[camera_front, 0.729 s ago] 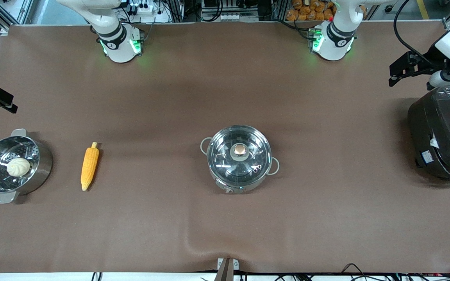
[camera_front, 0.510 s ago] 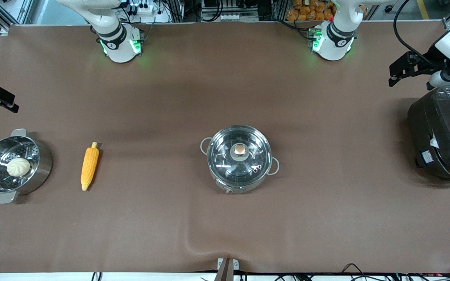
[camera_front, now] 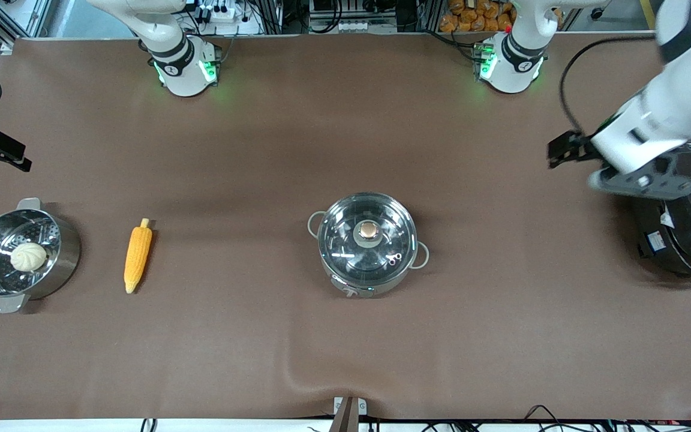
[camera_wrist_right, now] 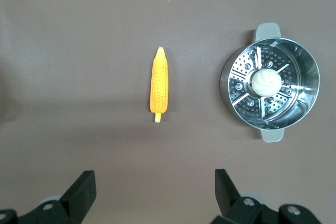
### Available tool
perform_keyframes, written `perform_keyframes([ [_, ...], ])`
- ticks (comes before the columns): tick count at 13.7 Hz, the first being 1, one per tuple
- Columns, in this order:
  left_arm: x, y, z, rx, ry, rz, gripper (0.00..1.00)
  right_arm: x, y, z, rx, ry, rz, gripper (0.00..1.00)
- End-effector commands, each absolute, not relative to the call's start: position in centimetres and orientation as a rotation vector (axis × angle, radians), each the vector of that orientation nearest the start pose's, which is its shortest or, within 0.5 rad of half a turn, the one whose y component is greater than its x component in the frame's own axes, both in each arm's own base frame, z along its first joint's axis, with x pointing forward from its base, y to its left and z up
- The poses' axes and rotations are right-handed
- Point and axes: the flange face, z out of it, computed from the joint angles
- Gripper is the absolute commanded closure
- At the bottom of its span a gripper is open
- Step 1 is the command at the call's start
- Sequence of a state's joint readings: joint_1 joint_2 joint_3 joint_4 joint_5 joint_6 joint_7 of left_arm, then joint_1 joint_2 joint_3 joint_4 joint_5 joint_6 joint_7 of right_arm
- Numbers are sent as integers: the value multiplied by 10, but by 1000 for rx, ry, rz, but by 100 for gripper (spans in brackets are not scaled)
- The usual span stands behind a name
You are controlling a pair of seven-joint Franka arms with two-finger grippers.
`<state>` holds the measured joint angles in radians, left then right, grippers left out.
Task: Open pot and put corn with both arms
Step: 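Reach the left gripper to the glass lid knob while the right gripper reaches the corn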
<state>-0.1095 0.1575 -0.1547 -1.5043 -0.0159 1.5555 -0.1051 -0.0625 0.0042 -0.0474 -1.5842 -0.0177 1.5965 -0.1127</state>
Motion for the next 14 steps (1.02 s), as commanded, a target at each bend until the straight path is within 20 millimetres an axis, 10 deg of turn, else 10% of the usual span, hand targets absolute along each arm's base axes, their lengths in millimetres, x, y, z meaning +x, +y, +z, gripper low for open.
perform_keyframes([
  [1,595,-220,525,-3177,305,158,0,568,-57,589,-3163,-15,-35,0],
  [8,580,-396,422,-3255,218,-40,0,617,-21,451,-3119,-94,-10,0],
  [14,571,-463,367,-3240,184,-185,0,637,-51,321,-3111,-36,168,0],
])
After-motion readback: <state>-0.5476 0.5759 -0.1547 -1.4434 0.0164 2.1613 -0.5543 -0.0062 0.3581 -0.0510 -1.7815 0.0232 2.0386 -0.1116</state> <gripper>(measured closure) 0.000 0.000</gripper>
